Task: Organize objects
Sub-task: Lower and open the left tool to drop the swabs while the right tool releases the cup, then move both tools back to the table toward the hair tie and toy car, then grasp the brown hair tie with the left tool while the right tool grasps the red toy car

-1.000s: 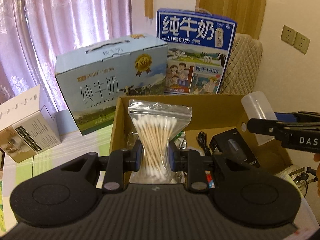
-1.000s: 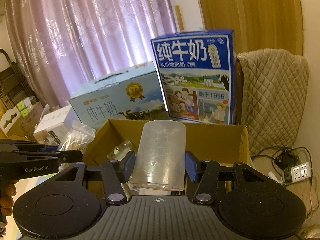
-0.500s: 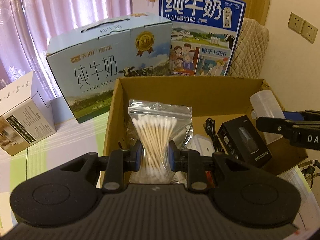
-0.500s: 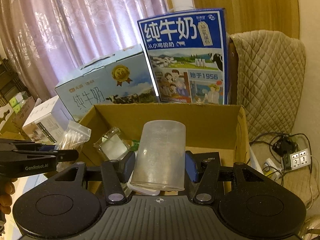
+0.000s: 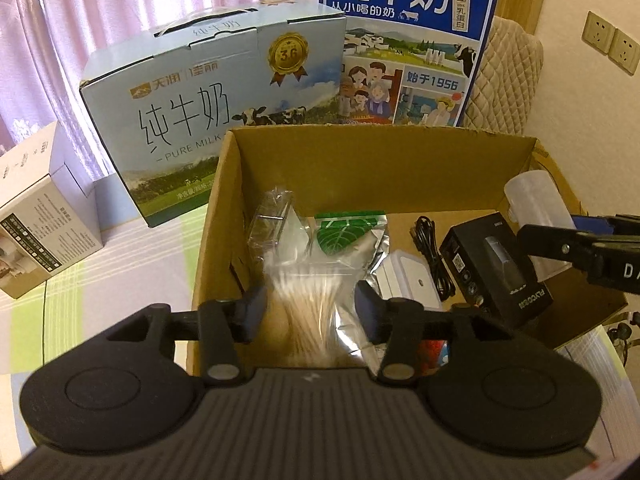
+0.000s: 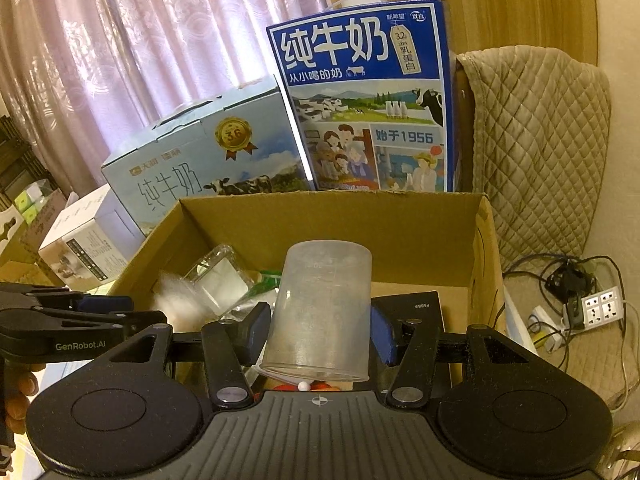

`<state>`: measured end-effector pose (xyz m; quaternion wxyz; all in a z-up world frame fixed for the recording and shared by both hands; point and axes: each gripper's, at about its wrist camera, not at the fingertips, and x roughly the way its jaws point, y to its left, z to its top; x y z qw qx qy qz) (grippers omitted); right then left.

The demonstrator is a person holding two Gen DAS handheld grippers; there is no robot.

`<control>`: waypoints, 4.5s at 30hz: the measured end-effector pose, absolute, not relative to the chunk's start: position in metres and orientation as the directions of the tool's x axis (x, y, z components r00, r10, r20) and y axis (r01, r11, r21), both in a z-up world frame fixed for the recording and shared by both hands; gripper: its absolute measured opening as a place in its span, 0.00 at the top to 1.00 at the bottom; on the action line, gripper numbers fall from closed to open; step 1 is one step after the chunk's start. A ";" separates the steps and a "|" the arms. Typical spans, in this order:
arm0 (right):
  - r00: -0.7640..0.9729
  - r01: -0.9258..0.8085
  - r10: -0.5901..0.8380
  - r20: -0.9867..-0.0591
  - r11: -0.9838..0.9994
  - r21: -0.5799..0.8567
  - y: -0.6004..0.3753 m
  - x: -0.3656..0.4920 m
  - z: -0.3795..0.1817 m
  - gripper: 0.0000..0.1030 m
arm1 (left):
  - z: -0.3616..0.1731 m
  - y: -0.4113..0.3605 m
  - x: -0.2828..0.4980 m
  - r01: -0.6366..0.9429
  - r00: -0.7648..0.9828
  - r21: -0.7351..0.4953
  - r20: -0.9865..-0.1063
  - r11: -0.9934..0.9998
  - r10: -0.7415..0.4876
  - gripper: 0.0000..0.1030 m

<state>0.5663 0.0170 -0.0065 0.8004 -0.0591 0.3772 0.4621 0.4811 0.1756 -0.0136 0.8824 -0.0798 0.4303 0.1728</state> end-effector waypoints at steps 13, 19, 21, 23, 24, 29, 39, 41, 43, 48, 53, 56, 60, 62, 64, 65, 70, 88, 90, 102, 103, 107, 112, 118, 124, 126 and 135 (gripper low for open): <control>0.288 -0.784 0.696 -0.657 0.566 0.256 0.018 0.567 -0.008 0.51 | -0.013 0.177 0.479 -0.381 0.569 0.010 -0.786 0.925 0.243 0.50; 0.289 -0.797 0.721 -0.630 0.546 0.258 0.023 0.566 -0.008 0.51 | -0.012 0.178 0.479 -0.388 0.570 0.009 -0.784 0.922 0.247 0.48; 0.304 -0.800 0.732 -0.610 0.543 0.254 0.027 0.566 -0.006 0.49 | -0.012 0.178 0.479 -0.388 0.571 0.009 -0.782 0.922 0.248 0.45; 0.333 -0.799 0.735 -0.590 0.552 0.237 0.029 0.565 -0.002 0.34 | -0.011 0.177 0.478 -0.388 0.574 0.008 -0.780 0.922 0.249 0.42; 0.346 -0.797 0.736 -0.582 0.558 0.232 0.028 0.565 -0.001 0.27 | -0.010 0.177 0.478 -0.387 0.576 0.008 -0.779 0.922 0.248 0.39; 0.341 -0.786 0.739 -0.582 0.563 0.255 0.023 0.566 0.003 0.26 | -0.006 0.176 0.474 -0.385 0.586 0.007 -0.771 0.923 0.251 0.33; 0.323 -0.771 0.714 -0.621 0.579 0.265 0.001 0.554 0.001 0.24 | 0.005 0.166 0.460 -0.380 0.608 -0.009 -0.757 0.925 0.242 0.25; 0.323 -0.767 0.710 -0.626 0.584 0.267 -0.003 0.551 0.002 0.24 | 0.007 0.164 0.456 -0.379 0.612 -0.013 -0.754 0.925 0.240 0.25; 0.325 -0.763 0.704 -0.631 0.589 0.265 -0.007 0.548 0.003 0.24 | 0.009 0.161 0.452 -0.381 0.615 -0.016 -0.751 0.924 0.240 0.25; 0.329 -0.759 0.703 -0.631 0.594 0.266 -0.017 0.539 0.009 0.23 | 0.015 0.153 0.441 -0.385 0.625 -0.026 -0.743 0.923 0.240 0.25; 0.328 -0.759 0.704 -0.630 0.593 0.267 -0.029 0.528 0.014 0.23 | 0.024 0.145 0.426 -0.391 0.636 -0.037 -0.733 0.920 0.241 0.25; 0.326 -0.758 0.704 -0.630 0.593 0.270 -0.037 0.520 0.016 0.23 | 0.029 0.140 0.415 -0.392 0.645 -0.044 -0.726 0.919 0.240 0.25; 0.322 -0.758 0.707 -0.629 0.591 0.276 -0.048 0.508 0.020 0.23 | 0.036 0.130 0.399 -0.392 0.650 -0.053 -0.723 0.919 0.235 0.25; 0.318 -0.761 0.708 -0.631 0.588 0.276 -0.054 0.500 0.021 0.23 | 0.037 0.124 0.391 -0.388 0.650 -0.056 -0.724 0.920 0.230 0.25; 0.315 -0.764 0.706 -0.634 0.585 0.273 -0.060 0.492 0.022 0.22 | 0.036 0.118 0.382 -0.390 0.644 -0.057 -0.730 0.919 0.227 0.25; 0.312 -0.765 0.705 -0.637 0.584 0.272 -0.063 0.487 0.022 0.23 | 0.035 0.115 0.378 -0.389 0.641 -0.057 -0.733 0.919 0.226 0.25; 0.292 -0.774 0.702 -0.650 0.573 0.271 -0.075 0.463 0.019 0.22 | 0.028 0.101 0.353 -0.390 0.621 -0.064 -0.755 0.919 0.211 0.25; 0.194 -0.787 0.625 -0.756 0.560 0.261 -0.106 0.397 -0.020 0.23 | -0.018 0.074 0.286 -0.382 0.552 -0.102 -0.822 0.918 0.138 0.25; 0.184 -0.783 0.611 -0.770 0.565 0.261 -0.110 0.392 -0.027 0.23 | -0.028 0.071 0.278 -0.383 0.535 -0.104 -0.835 0.918 0.129 0.25; 0.128 -0.772 0.536 -0.835 0.582 0.255 -0.126 0.374 -0.061 0.23 | -0.060 0.063 0.243 -0.388 0.480 -0.122 -0.873 0.914 0.088 0.25; 0.124 -0.772 0.533 -0.837 0.582 0.256 -0.127 0.373 -0.063 0.23 | -0.062 0.062 0.242 -0.386 0.477 -0.120 -0.875 0.915 0.086 0.25; 0.113 -0.771 0.518 -0.848 0.584 0.254 -0.127 0.370 -0.070 0.23 | -0.069 0.056 0.238 -0.369 0.467 -0.121 -0.881 0.922 0.071 0.25; 0.102 -0.771 0.505 -0.857 0.585 0.253 -0.128 0.366 -0.075 0.23 | -0.077 0.048 0.235 -0.341 0.461 -0.121 -0.886 0.932 0.054 0.25; 0.102 -0.764 0.491 -0.865 0.595 0.248 -0.130 0.366 -0.080 0.23 | -0.089 0.044 0.235 -0.333 0.451 -0.121 -0.891 0.935 0.045 0.26; 0.100 -0.756 0.478 -0.872 0.606 0.246 -0.132 0.368 -0.085 0.23 | -0.100 0.040 0.242 -0.317 0.442 -0.106 -0.896 0.943 0.048 0.29; 0.101 -0.753 0.476 -0.874 0.611 0.246 -0.133 0.368 -0.087 0.23 | -0.104 0.039 0.244 -0.314 0.433 -0.102 -0.900 0.944 0.047 0.32; 0.102 -0.739 0.466 -0.879 0.627 0.246 -0.137 0.372 -0.091 0.23 | -0.113 0.038 0.256 -0.311 0.413 -0.072 -0.908 0.948 0.066 0.45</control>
